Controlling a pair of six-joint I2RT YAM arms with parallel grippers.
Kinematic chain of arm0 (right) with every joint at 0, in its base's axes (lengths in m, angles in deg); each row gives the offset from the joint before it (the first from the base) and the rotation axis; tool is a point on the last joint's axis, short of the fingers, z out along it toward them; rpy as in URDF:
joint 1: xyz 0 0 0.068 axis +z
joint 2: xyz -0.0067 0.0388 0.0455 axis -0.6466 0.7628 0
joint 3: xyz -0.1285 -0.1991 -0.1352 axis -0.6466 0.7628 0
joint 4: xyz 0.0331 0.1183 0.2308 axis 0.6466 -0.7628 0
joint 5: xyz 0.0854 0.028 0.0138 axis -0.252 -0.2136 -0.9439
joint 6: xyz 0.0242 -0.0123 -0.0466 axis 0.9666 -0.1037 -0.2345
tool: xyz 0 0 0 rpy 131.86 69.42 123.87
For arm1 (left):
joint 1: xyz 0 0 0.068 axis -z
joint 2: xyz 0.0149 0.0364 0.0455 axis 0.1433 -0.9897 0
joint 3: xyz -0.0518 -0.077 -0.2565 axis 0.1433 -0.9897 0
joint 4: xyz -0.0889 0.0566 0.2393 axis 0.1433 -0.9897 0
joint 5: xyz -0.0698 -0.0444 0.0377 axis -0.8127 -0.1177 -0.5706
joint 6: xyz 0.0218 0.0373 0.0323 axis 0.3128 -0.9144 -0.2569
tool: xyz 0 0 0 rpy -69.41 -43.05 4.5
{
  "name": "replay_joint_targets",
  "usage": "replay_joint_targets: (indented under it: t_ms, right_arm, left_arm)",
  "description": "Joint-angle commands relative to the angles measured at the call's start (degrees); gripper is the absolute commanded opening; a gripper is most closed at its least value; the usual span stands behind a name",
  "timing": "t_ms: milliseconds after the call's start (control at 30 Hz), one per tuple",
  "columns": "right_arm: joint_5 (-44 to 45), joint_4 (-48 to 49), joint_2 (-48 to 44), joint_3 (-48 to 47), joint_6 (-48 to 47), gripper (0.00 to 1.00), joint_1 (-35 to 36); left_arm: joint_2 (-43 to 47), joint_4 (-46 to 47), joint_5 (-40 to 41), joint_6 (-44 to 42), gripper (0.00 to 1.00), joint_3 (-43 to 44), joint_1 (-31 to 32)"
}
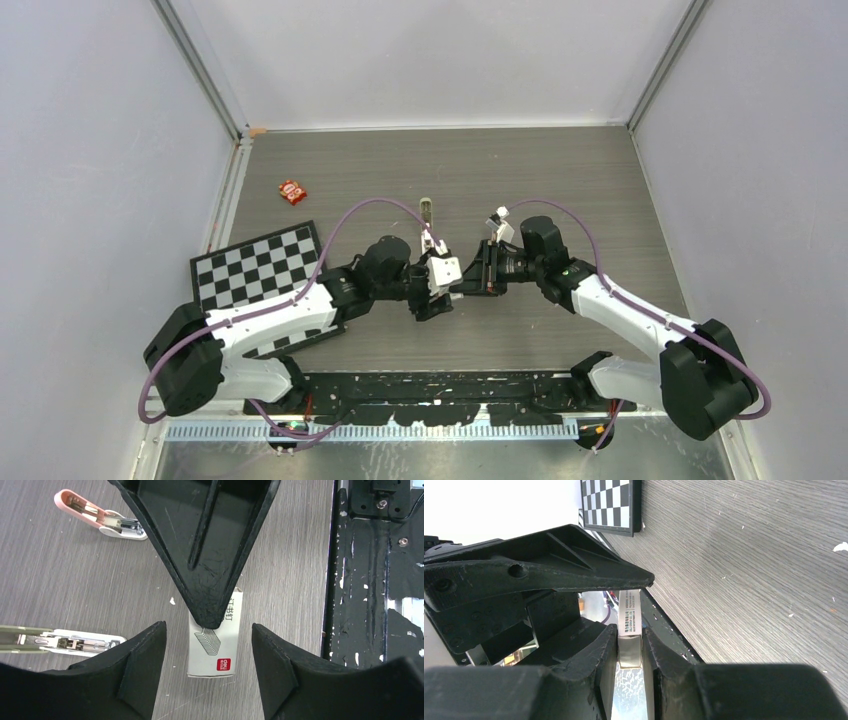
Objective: Load the staples into the stapler
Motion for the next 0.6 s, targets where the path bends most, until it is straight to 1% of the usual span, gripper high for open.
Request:
replay_joint_targets:
  t_ms: [0, 233, 333, 567]
  right_arm:
    - [-0.95, 0.84, -0.61, -0.32, 0.45, 0.3, 0.04]
    - [-1.04, 0.83, -0.1, -0.45, 0.45, 0.3, 0.03]
    - [-0.96, 0.83, -0.05, -0.5, 0.44, 0.31, 0.02]
    - [-1.08, 0.71, 0.14, -0.06, 0.25, 0.35, 0.03]
  left_arm:
    - [-0.24, 3.97, -2.14, 0.35, 0.63, 2.23, 0.05]
    - [-0.61, 4.2, -3.03, -0.03, 0.55, 1.9, 0.05]
    - [-0.45, 4.2, -3.04, -0.1, 0.49, 1.54, 0.05]
    - [-0.02, 4.53, -2.22, -0.27, 0.4, 0.84, 0.06]
